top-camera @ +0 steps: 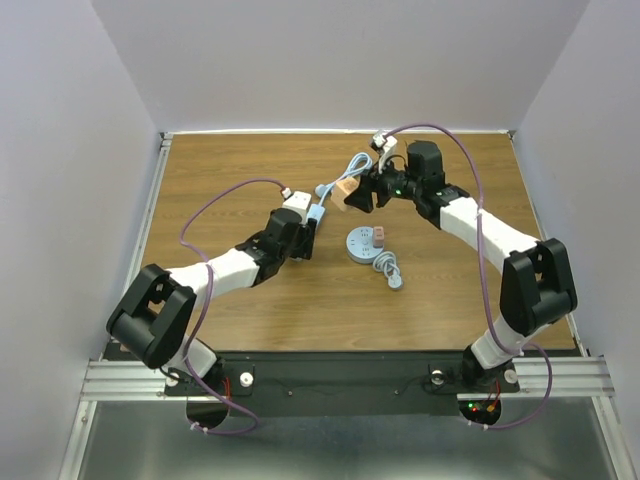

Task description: Insert the plug

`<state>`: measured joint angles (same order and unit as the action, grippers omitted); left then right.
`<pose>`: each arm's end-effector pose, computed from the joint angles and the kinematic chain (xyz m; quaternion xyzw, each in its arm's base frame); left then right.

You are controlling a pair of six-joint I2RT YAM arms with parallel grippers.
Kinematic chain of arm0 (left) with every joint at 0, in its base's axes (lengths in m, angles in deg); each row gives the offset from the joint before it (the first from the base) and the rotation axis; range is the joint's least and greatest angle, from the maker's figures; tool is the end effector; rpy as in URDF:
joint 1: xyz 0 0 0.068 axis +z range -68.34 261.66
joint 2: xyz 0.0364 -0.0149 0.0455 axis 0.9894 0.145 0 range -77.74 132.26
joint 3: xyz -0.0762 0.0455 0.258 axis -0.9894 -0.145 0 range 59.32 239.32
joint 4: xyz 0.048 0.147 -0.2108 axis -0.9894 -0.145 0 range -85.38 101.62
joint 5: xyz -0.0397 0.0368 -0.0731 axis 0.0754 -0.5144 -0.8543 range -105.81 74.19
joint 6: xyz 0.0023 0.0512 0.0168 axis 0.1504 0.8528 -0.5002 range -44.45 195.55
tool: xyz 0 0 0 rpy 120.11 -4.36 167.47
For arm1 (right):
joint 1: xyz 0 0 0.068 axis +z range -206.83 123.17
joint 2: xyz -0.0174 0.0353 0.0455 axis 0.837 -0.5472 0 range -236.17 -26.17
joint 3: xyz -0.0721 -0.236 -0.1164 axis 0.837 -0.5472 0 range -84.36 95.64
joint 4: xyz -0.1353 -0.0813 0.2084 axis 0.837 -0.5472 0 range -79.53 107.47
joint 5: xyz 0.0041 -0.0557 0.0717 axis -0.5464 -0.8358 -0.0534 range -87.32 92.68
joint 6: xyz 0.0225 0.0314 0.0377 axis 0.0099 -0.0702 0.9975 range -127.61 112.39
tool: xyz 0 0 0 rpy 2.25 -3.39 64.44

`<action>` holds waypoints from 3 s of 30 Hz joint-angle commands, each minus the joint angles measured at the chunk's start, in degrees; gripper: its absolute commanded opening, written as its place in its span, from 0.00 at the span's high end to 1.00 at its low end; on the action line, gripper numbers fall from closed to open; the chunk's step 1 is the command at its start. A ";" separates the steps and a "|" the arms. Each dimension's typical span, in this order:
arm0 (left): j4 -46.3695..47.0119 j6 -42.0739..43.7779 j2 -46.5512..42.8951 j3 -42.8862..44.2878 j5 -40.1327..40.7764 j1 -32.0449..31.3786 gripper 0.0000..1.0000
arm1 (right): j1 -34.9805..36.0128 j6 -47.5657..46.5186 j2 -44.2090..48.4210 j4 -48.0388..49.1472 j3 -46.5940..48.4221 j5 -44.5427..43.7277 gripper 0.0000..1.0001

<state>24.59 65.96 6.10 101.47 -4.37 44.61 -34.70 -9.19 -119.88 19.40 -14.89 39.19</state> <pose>0.2517 -0.1812 0.2055 0.1539 0.8437 -0.1220 0.4997 0.3441 0.1627 0.2921 -0.3327 0.7361 0.3503 0.4741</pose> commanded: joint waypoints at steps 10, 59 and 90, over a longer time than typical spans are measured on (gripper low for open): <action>5.83 3.17 1.51 -2.07 -24.79 -5.30 1.00 | -0.25 -4.39 3.71 4.13 -3.72 2.60 1.00; -0.93 3.08 6.26 0.91 -24.98 -5.48 1.00 | 3.53 -2.81 -5.78 17.31 -11.38 1.19 1.00; -1.02 2.99 6.61 1.00 -24.80 -5.57 1.00 | 4.15 0.44 -1.12 24.61 -16.04 -4.35 1.00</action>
<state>27.48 71.93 9.13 102.79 -19.89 41.66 -30.59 -9.22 -122.59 38.53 -31.74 35.04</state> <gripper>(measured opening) 0.706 0.657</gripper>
